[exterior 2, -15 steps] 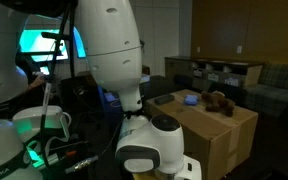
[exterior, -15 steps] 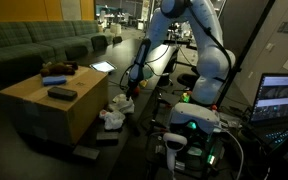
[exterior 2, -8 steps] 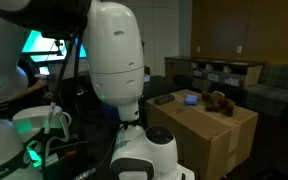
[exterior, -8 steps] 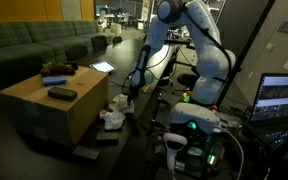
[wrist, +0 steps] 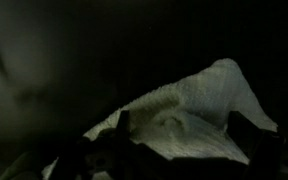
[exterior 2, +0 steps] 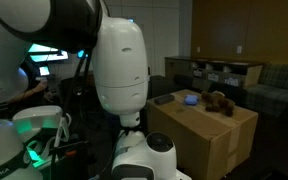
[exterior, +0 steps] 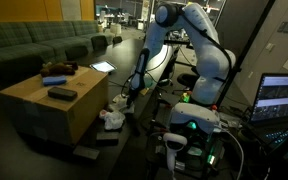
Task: Switch all the objects from the box and the table
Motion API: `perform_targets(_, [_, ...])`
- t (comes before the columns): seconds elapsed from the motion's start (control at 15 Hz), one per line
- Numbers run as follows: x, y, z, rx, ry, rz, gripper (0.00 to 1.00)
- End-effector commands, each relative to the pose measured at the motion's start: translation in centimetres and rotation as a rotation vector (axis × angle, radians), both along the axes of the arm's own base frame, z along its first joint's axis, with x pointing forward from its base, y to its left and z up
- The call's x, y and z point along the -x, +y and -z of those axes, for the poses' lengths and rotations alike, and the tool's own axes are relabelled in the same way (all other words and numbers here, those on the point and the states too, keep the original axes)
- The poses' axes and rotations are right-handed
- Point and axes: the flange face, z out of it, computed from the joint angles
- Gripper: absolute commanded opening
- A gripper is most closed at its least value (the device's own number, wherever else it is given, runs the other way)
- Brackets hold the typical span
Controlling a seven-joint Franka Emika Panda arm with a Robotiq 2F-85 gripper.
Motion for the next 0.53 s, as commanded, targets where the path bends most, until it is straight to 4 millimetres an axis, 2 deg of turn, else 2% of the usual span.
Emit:
perform_targets(0.0, [-0.7, -0.5, 1.4, 0.014, -0.026, 0.031, 1.00])
perform_targets(0.27, [-1.1, -1.1, 2.4, 0.039, -0.023, 0.062, 1.00])
perform_targets(0.33, [-1.2, -1.1, 2.7, 0.044, -0.021, 0.064, 0.97])
perform_targets(0.4, [-1.3, -1.2, 2.8, 0.057, -0.023, 0.070, 0.81])
perform_targets(0.47, [-1.4, -1.3, 2.9, 0.064, -0.022, 0.072, 0.73])
